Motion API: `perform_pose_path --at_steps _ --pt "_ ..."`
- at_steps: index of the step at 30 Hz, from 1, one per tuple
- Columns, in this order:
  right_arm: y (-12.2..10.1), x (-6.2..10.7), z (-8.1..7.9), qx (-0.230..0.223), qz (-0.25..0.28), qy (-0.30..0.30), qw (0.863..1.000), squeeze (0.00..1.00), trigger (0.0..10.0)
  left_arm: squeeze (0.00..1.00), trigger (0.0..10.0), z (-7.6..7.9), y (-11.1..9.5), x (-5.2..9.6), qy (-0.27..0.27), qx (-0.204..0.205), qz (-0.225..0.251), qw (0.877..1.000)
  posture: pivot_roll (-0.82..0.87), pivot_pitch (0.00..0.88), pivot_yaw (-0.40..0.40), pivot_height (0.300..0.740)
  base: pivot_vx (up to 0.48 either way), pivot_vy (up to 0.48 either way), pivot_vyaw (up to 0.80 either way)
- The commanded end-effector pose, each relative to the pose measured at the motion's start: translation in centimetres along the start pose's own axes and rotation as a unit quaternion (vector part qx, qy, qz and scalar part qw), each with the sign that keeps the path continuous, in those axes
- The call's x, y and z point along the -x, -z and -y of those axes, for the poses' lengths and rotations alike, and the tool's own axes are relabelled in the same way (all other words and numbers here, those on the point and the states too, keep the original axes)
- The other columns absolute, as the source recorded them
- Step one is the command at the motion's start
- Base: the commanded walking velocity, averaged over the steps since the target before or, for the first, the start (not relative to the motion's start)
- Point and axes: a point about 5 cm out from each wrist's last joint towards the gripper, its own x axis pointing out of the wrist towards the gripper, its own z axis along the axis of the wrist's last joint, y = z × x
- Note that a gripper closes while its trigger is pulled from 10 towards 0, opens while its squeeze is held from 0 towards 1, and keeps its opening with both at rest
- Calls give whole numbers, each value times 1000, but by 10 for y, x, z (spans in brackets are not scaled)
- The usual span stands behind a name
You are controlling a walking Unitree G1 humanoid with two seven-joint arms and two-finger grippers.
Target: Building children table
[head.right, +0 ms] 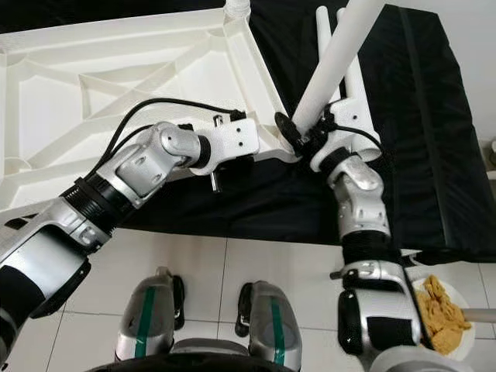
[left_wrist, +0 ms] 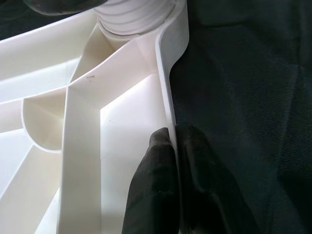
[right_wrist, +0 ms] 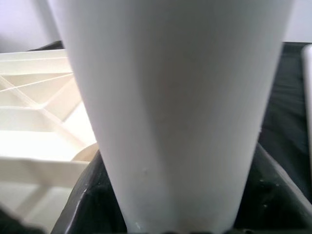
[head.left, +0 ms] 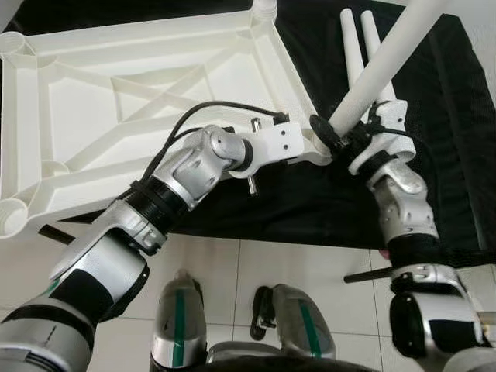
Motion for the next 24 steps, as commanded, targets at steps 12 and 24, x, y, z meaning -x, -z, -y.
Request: perform_pose_path --at_steps 12,24 --pt "-9 -2 -10 3 -12 271 962 0 10000 0 10000 25 9 -11 98 -14 -32 995 36 14 -49 740 0 0 0" --pt "-9 0 -22 1 -25 358 933 0 10000 0 10000 27 9 -13 101 -15 -30 994 38 1 -58 740 0 0 0"
